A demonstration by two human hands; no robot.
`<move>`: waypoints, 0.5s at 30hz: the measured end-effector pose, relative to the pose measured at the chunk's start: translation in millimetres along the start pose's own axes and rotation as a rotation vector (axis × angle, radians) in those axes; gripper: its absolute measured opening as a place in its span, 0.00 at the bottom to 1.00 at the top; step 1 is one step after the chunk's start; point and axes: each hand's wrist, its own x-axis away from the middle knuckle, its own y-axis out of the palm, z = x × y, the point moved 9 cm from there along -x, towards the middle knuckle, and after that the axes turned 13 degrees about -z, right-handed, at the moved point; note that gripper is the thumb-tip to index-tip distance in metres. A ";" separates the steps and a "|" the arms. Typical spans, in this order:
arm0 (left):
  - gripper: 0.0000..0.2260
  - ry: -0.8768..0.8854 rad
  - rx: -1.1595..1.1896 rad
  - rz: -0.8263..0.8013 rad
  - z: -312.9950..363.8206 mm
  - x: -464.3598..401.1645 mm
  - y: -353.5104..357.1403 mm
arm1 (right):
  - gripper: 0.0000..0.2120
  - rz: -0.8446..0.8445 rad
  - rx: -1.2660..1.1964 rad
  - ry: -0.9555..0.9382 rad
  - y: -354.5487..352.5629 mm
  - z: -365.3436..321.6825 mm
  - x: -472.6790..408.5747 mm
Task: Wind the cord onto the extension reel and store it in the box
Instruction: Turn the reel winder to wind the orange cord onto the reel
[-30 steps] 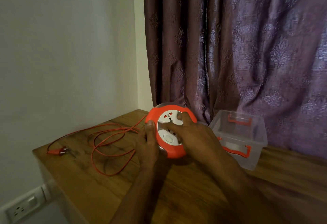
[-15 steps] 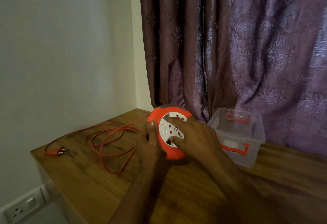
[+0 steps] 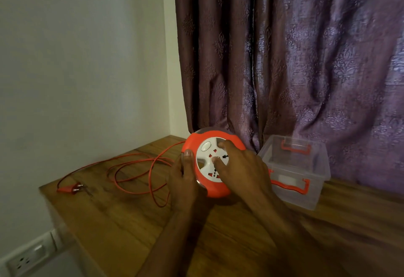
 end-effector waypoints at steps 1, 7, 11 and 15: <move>0.14 0.002 0.017 0.000 -0.1 -0.1 0.0 | 0.22 -0.001 0.036 -0.029 -2.0 -3.3 0.3; 0.16 -0.012 0.006 -0.004 -2.6 -1.6 -1.0 | 0.27 -0.091 0.216 -0.209 -5.0 -28.4 3.6; 0.12 -0.031 -0.010 -0.004 -2.9 -4.0 -1.9 | 0.25 -0.237 0.242 -0.283 3.5 -34.3 8.9; 0.11 -0.055 0.009 -0.041 -2.3 -4.1 1.5 | 0.26 -0.317 0.256 -0.282 7.6 -29.7 10.1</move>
